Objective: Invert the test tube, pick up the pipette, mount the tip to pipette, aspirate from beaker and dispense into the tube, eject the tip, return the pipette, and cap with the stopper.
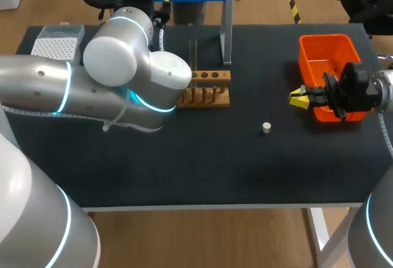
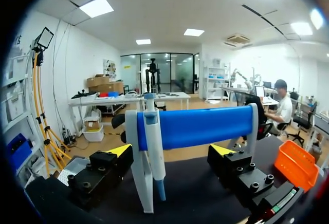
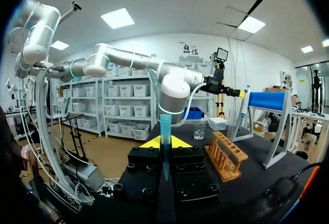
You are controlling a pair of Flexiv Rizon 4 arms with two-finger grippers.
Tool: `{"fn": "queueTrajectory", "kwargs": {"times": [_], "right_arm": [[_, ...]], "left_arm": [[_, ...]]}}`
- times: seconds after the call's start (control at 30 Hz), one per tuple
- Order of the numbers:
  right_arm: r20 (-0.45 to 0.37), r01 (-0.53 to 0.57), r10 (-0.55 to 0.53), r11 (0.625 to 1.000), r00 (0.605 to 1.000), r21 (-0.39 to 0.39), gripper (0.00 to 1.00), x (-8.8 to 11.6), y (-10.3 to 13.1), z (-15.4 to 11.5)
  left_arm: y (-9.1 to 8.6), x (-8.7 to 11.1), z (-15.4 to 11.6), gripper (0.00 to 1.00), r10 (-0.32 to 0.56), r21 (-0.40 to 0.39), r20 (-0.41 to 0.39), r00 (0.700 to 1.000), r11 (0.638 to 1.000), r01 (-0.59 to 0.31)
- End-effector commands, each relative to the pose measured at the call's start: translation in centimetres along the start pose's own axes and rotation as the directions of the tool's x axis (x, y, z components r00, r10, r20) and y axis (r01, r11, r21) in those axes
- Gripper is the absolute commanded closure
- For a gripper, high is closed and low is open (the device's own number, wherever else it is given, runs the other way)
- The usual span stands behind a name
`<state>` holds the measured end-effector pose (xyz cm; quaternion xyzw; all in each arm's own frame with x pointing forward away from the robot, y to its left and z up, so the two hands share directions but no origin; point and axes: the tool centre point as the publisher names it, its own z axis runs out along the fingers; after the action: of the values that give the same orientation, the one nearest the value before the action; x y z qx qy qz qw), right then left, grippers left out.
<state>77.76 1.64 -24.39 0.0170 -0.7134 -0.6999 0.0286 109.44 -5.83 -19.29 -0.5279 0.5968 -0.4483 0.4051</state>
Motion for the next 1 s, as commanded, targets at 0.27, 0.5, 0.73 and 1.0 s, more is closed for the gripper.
{"fn": "queueTrajectory", "kwargs": {"times": [0.27, 0.5, 0.73, 1.0], "right_arm": [[0.001, 0.000, 0.000, 1.000, 1.000, 0.001, 1.00, 0.1, 0.0, -0.1], [0.001, 0.000, 0.000, 1.000, 1.000, 0.001, 1.00, 0.1, 0.0, -0.1], [0.001, 0.000, 0.000, 1.000, 1.000, 0.001, 1.00, 0.1, 0.0, -0.1], [0.001, 0.000, 0.000, 1.000, 1.000, 0.001, 1.00, 0.1, 0.0, -0.1]], "left_arm": [[-0.1, -0.3, 1.0, 0.07, 0.003, 0.011, 0.000, 1.000, 1.000, -0.003], [-0.3, -0.4, 1.9, 0.08, 0.010, 0.011, -0.002, 1.000, 1.000, -0.010], [-0.5, -0.4, 2.7, 0.10, 0.015, 0.009, -0.005, 1.000, 1.000, -0.015], [-0.4, -0.6, 3.3, 0.20, 0.010, 0.011, -0.001, 1.000, 1.000, -0.010]]}}
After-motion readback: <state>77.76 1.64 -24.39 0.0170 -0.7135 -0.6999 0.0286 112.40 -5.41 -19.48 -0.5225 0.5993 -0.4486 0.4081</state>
